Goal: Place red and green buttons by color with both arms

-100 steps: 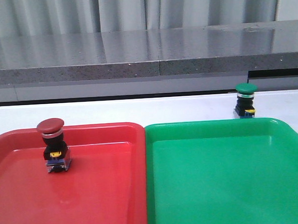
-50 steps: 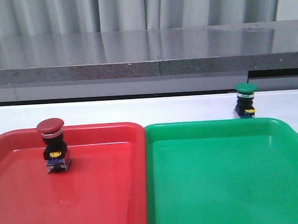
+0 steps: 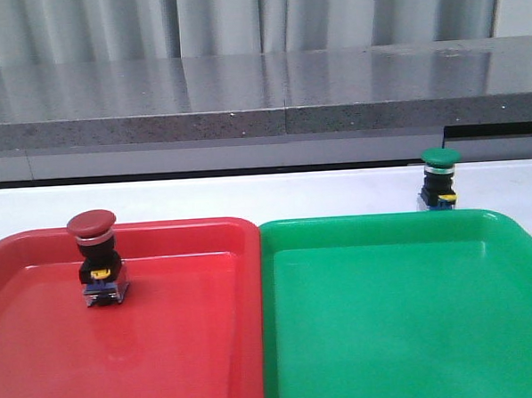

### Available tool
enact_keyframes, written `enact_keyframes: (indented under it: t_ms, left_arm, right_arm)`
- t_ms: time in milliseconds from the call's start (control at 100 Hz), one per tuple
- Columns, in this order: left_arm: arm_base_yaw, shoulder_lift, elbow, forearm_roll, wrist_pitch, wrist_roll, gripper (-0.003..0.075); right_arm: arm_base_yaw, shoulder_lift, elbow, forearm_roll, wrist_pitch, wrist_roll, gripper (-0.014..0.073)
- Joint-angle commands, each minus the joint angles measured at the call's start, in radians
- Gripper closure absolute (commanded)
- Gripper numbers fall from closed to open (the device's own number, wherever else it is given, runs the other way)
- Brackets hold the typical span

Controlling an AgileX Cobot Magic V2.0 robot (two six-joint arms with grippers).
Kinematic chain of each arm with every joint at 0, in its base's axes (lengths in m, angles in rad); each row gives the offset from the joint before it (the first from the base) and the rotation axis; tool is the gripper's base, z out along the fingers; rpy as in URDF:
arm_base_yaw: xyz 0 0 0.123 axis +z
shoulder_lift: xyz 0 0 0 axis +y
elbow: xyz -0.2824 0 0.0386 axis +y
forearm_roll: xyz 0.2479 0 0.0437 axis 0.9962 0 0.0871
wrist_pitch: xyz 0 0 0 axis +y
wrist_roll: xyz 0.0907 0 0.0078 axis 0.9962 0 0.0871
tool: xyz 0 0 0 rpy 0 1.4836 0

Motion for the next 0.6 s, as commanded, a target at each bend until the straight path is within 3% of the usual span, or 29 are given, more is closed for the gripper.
enact_keyframes:
  t_ms: [0,280,590]
  left_arm:
    - [0.003,-0.017,0.008,0.009,-0.158,-0.001,0.074]
    - [0.01,-0.172,0.165,0.009,-0.197,0.076,0.0739]
    - [0.158,-0.334,0.302,0.0,-0.206,0.076,0.0739]
  right_arm:
    - [-0.006,-0.022,-0.014,-0.008,-0.086,-0.003,0.0704]
    - [-0.006,-0.022,-0.014,-0.008,-0.086,-0.003,0.0704]
    - [-0.006,-0.022,-0.014,-0.008,-0.086,-0.003,0.0704]
